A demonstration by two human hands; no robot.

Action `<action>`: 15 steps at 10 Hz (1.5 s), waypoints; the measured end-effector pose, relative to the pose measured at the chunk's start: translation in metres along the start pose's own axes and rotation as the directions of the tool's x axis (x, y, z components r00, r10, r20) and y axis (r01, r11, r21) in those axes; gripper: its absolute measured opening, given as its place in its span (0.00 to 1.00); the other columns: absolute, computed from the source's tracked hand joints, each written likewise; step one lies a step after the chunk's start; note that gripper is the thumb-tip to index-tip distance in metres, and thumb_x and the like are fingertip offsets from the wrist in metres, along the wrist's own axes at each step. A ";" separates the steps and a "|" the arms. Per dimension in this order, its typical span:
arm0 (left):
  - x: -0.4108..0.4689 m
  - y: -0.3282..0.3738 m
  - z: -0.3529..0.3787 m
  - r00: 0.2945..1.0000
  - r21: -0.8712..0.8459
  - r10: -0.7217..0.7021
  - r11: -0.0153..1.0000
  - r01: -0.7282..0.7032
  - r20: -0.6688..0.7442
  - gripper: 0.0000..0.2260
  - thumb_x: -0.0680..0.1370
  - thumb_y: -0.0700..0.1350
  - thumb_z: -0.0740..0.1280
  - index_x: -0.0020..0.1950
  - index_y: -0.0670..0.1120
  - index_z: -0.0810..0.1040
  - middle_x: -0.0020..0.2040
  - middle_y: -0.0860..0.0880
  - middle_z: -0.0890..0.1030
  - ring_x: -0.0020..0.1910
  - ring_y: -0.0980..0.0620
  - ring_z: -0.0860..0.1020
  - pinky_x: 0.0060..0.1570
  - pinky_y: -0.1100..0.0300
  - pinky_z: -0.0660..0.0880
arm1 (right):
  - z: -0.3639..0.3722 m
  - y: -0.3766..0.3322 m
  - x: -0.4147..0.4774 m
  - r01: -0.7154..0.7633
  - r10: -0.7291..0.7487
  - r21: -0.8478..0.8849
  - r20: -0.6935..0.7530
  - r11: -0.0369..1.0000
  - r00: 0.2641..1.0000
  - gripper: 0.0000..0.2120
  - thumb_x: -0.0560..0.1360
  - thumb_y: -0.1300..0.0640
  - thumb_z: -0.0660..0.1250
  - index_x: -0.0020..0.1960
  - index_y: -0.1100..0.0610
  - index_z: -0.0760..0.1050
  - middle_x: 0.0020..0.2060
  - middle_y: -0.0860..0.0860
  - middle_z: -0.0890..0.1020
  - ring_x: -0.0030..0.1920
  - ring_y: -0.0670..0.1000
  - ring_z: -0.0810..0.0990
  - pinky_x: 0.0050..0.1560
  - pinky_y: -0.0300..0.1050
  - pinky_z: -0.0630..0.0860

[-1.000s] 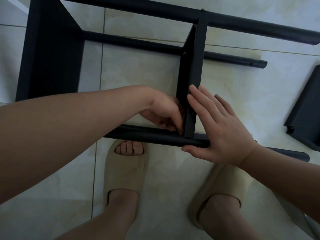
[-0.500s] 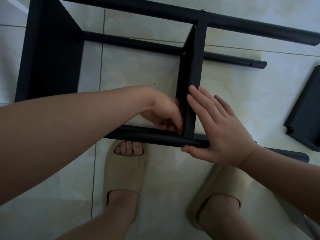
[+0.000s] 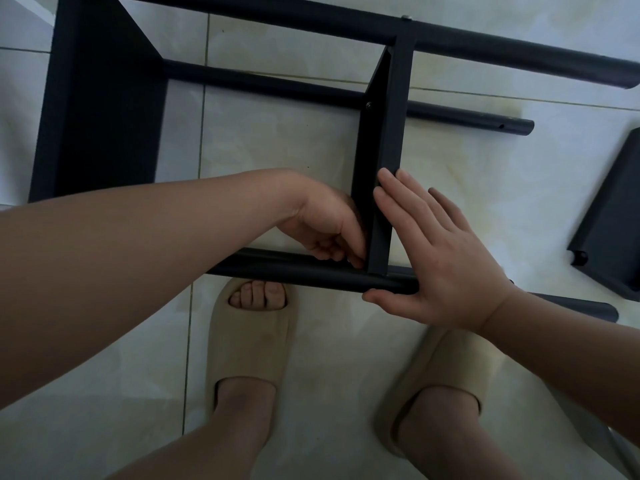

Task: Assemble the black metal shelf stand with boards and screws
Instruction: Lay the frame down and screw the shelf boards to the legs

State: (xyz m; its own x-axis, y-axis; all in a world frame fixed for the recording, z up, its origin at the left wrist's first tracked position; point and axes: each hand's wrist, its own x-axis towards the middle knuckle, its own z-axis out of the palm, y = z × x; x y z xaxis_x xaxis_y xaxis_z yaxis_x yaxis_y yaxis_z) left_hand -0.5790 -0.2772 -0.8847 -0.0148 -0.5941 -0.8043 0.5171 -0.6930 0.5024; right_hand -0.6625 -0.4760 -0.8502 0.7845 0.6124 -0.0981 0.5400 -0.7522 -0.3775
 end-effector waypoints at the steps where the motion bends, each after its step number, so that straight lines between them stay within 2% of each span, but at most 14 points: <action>1: 0.001 0.001 0.001 1.000 -0.012 0.022 1.000 -0.022 -0.009 0.13 0.76 0.35 0.70 0.34 0.47 0.84 0.35 0.51 0.82 0.33 0.57 0.75 0.33 0.67 0.72 | 0.000 0.000 0.000 0.000 0.000 -0.005 0.004 1.000 1.000 0.49 0.73 0.30 0.64 0.80 0.62 0.57 0.81 0.56 0.56 0.81 0.56 0.53 0.75 0.65 0.61; 3: 0.000 0.000 0.005 0.999 -0.091 0.044 0.995 -0.046 -0.021 0.07 0.76 0.33 0.69 0.43 0.44 0.81 0.38 0.48 0.80 0.38 0.53 0.76 0.42 0.62 0.72 | 0.001 0.002 0.000 0.008 -0.008 0.002 0.009 1.000 1.000 0.49 0.73 0.30 0.63 0.81 0.62 0.56 0.81 0.55 0.55 0.81 0.55 0.52 0.75 0.65 0.60; 4: -0.010 0.002 0.009 0.996 -0.045 0.028 0.998 -0.032 -0.079 0.06 0.76 0.36 0.69 0.49 0.46 0.81 0.42 0.50 0.82 0.43 0.53 0.79 0.46 0.61 0.74 | 0.000 0.002 0.000 0.011 -0.011 -0.002 0.025 1.000 1.000 0.49 0.73 0.29 0.63 0.81 0.62 0.56 0.81 0.55 0.55 0.82 0.55 0.52 0.75 0.65 0.61; 5: -0.034 0.006 0.005 0.926 0.176 0.023 0.983 0.047 -0.376 0.07 0.77 0.42 0.70 0.53 0.51 0.82 0.48 0.53 0.84 0.48 0.54 0.81 0.47 0.60 0.76 | -0.007 -0.003 -0.001 -0.003 0.003 -0.004 0.066 1.000 0.998 0.49 0.73 0.29 0.61 0.81 0.61 0.56 0.82 0.54 0.54 0.82 0.55 0.51 0.76 0.66 0.60; 6: -0.055 0.019 0.005 0.684 0.358 0.214 0.931 0.074 -0.698 0.08 0.78 0.42 0.68 0.55 0.48 0.83 0.55 0.48 0.83 0.55 0.49 0.80 0.54 0.59 0.75 | -0.022 -0.011 0.005 -0.040 0.050 -0.063 0.169 0.997 0.984 0.51 0.71 0.26 0.58 0.82 0.58 0.54 0.82 0.51 0.51 0.82 0.52 0.47 0.78 0.63 0.56; 7: -0.070 0.043 0.012 0.466 0.454 0.375 0.888 0.067 -0.802 0.08 0.79 0.44 0.65 0.57 0.50 0.79 0.58 0.50 0.80 0.60 0.48 0.77 0.61 0.52 0.74 | -0.043 -0.016 0.012 -0.078 0.108 -0.106 0.316 0.991 0.943 0.52 0.69 0.22 0.55 0.82 0.51 0.46 0.82 0.46 0.44 0.81 0.48 0.44 0.80 0.59 0.51; 8: -0.071 0.078 0.017 0.379 0.638 0.556 0.759 0.132 -0.740 0.13 0.79 0.44 0.63 0.64 0.50 0.75 0.64 0.48 0.76 0.65 0.45 0.71 0.64 0.47 0.71 | -0.065 -0.016 0.002 -0.207 0.214 -0.060 0.394 0.977 0.894 0.45 0.72 0.25 0.60 0.81 0.46 0.52 0.81 0.45 0.51 0.79 0.50 0.57 0.78 0.52 0.57; 9: -0.060 0.115 0.017 0.405 0.746 0.635 0.621 0.239 -0.658 0.22 0.79 0.43 0.63 0.73 0.50 0.67 0.73 0.47 0.68 0.72 0.44 0.63 0.68 0.49 0.66 | -0.079 -0.008 -0.021 -0.319 0.301 -0.037 0.444 0.947 0.844 0.32 0.78 0.35 0.63 0.78 0.45 0.61 0.75 0.44 0.67 0.70 0.49 0.71 0.69 0.47 0.69; 10: -0.043 0.145 0.009 0.441 0.758 0.617 0.522 0.391 -0.652 0.26 0.79 0.42 0.63 0.77 0.48 0.61 0.77 0.45 0.63 0.75 0.43 0.60 0.71 0.49 0.63 | -0.084 0.001 -0.038 -0.363 0.337 -0.048 0.496 0.931 0.800 0.24 0.80 0.38 0.63 0.74 0.44 0.67 0.67 0.42 0.74 0.64 0.47 0.75 0.64 0.46 0.74; 11: -0.024 0.167 -0.003 0.472 0.747 0.580 0.481 0.459 -0.664 0.23 0.77 0.39 0.63 0.72 0.47 0.66 0.70 0.46 0.70 0.68 0.43 0.68 0.66 0.50 0.66 | -0.080 0.008 -0.045 -0.377 0.348 -0.064 0.552 0.924 0.758 0.16 0.80 0.41 0.63 0.66 0.43 0.73 0.56 0.42 0.77 0.55 0.47 0.77 0.58 0.46 0.77; 12: -0.009 0.180 -0.016 0.484 0.739 0.561 0.459 0.493 -0.672 0.20 0.76 0.36 0.62 0.67 0.47 0.70 0.60 0.46 0.74 0.59 0.44 0.72 0.55 0.51 0.68 | -0.074 0.018 -0.042 -0.375 0.336 -0.055 0.576 0.925 0.745 0.11 0.80 0.44 0.64 0.62 0.43 0.75 0.54 0.43 0.77 0.54 0.48 0.78 0.57 0.51 0.78; 13: 0.002 0.184 -0.029 0.471 0.725 0.552 0.497 0.477 -0.688 0.20 0.76 0.34 0.62 0.67 0.47 0.72 0.58 0.46 0.75 0.56 0.44 0.74 0.49 0.52 0.68 | -0.072 0.026 -0.039 -0.355 0.306 -0.036 0.592 0.934 0.746 0.11 0.80 0.44 0.64 0.61 0.44 0.76 0.53 0.44 0.78 0.53 0.49 0.77 0.55 0.51 0.78; 14: 0.003 0.185 -0.032 0.468 0.723 0.551 0.532 0.441 -0.691 0.21 0.76 0.34 0.62 0.68 0.48 0.72 0.59 0.45 0.74 0.56 0.44 0.74 0.50 0.51 0.71 | -0.074 0.027 -0.040 -0.336 0.296 -0.042 0.582 0.941 0.757 0.11 0.81 0.44 0.63 0.62 0.44 0.76 0.54 0.44 0.78 0.53 0.49 0.77 0.55 0.52 0.77; 15: -0.017 0.189 -0.030 0.416 0.720 0.587 0.575 0.389 -0.694 0.22 0.75 0.32 0.62 0.68 0.47 0.72 0.60 0.44 0.74 0.57 0.43 0.74 0.53 0.50 0.74 | -0.084 0.025 -0.040 -0.310 0.304 -0.083 0.539 0.947 0.785 0.11 0.81 0.45 0.63 0.62 0.44 0.76 0.55 0.44 0.78 0.53 0.50 0.78 0.51 0.48 0.75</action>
State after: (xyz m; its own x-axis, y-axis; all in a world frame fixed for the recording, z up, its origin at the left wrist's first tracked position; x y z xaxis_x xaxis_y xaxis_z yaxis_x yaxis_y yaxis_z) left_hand -0.4549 -0.3858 -0.7853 0.8916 -0.3707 -0.2601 -0.3242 -0.9235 0.2049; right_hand -0.6543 -0.5399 -0.7784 0.6155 0.3837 -0.6884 0.2940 -0.9222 -0.2512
